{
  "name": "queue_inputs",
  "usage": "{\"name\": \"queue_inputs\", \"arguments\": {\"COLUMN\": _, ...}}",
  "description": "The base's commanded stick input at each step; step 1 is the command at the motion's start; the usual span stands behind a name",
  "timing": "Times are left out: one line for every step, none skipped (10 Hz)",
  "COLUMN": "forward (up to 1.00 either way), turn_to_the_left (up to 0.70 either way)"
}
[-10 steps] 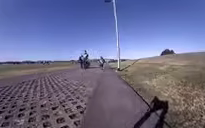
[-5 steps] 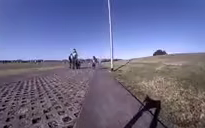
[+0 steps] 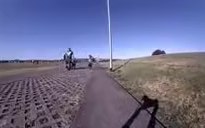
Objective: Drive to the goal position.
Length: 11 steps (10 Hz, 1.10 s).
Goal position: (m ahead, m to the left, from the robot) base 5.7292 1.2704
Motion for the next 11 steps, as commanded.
{"name": "queue_inputs", "arguments": {"forward": 0.7, "turn_to_the_left": 0.0}}
{"name": "queue_inputs", "arguments": {"forward": 0.7, "turn_to_the_left": 0.0}}
{"name": "queue_inputs", "arguments": {"forward": 0.7, "turn_to_the_left": 0.0}}
{"name": "queue_inputs", "arguments": {"forward": 0.7, "turn_to_the_left": 0.0}}
{"name": "queue_inputs", "arguments": {"forward": 0.7, "turn_to_the_left": 0.0}}
{"name": "queue_inputs", "arguments": {"forward": 0.7, "turn_to_the_left": 0.0}}
{"name": "queue_inputs", "arguments": {"forward": 0.7, "turn_to_the_left": 0.0}}
{"name": "queue_inputs", "arguments": {"forward": 0.7, "turn_to_the_left": 0.0}}
{"name": "queue_inputs", "arguments": {"forward": 0.7, "turn_to_the_left": 0.0}}
{"name": "queue_inputs", "arguments": {"forward": 0.7, "turn_to_the_left": 0.0}}
{"name": "queue_inputs", "arguments": {"forward": 0.7, "turn_to_the_left": 0.0}}
